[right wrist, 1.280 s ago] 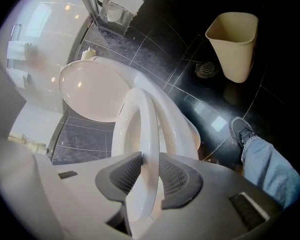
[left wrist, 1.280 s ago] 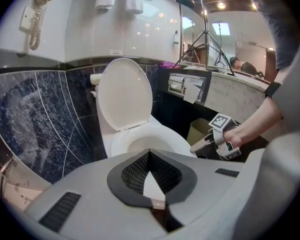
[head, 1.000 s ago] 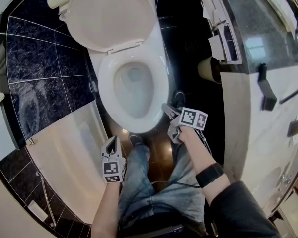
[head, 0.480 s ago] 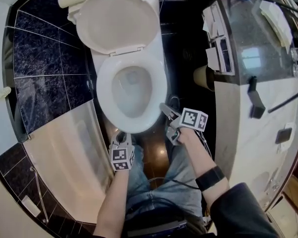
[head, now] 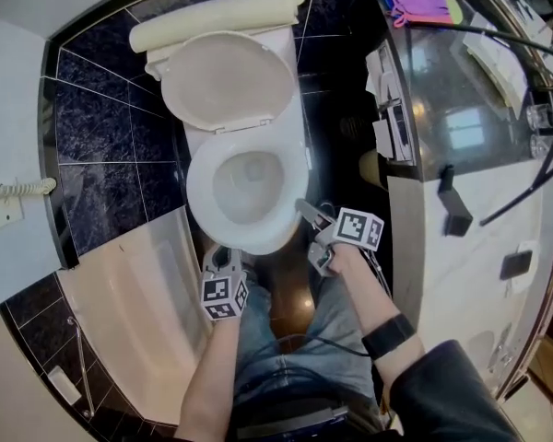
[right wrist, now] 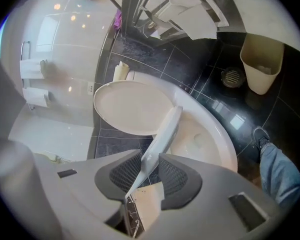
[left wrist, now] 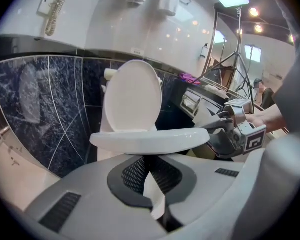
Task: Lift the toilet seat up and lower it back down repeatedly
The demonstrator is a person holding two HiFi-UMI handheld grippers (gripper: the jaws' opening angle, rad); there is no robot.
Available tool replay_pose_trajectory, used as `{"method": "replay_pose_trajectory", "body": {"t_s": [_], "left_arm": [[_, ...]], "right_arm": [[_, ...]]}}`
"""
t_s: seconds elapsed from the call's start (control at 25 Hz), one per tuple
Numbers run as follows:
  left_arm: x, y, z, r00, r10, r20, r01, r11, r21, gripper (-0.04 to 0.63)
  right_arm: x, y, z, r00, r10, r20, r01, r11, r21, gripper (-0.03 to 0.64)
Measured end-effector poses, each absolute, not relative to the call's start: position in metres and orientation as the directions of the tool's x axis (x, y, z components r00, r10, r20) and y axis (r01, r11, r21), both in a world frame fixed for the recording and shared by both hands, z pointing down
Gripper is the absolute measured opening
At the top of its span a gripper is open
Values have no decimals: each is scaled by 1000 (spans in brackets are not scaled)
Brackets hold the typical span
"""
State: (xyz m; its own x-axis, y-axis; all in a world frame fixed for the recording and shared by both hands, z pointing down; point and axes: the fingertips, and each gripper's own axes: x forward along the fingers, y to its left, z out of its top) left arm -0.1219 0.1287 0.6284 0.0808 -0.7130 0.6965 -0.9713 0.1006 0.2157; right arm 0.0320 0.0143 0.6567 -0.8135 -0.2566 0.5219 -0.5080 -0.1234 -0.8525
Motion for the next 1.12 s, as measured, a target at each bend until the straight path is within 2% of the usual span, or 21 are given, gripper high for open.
{"method": "replay_pose_trajectory", "body": {"t_s": [0.04,0.12,0.28,0.48,0.76,1.12], "left_arm": [[-125,120,620,74,-722,688,-971,104,213,-3],[-133,101,604,59,-743,667,-972,111,209,-3],[-148,56,570,26,-783,622,-975,116,187,-3],[-168,1,541,-7,-803,596,-988,98,120,-3],[-199,-75,516,-76,-840,537,-988,136,74,-3],[-230,-161,508,-122,-836,535,-992,125,-31,-3]], "right_arm": [[30,8,649,-816,-263,514,-504,-111,-856,140],[29,-4,628,-817,-265,513,-520,-48,-853,87],[32,-23,593,-807,-268,526,-562,78,-823,81],[42,-33,568,-766,-273,582,-640,243,-729,15],[36,-48,541,-760,-244,603,-633,492,-598,15],[36,-71,523,-769,-222,599,-588,615,-526,15]]}}
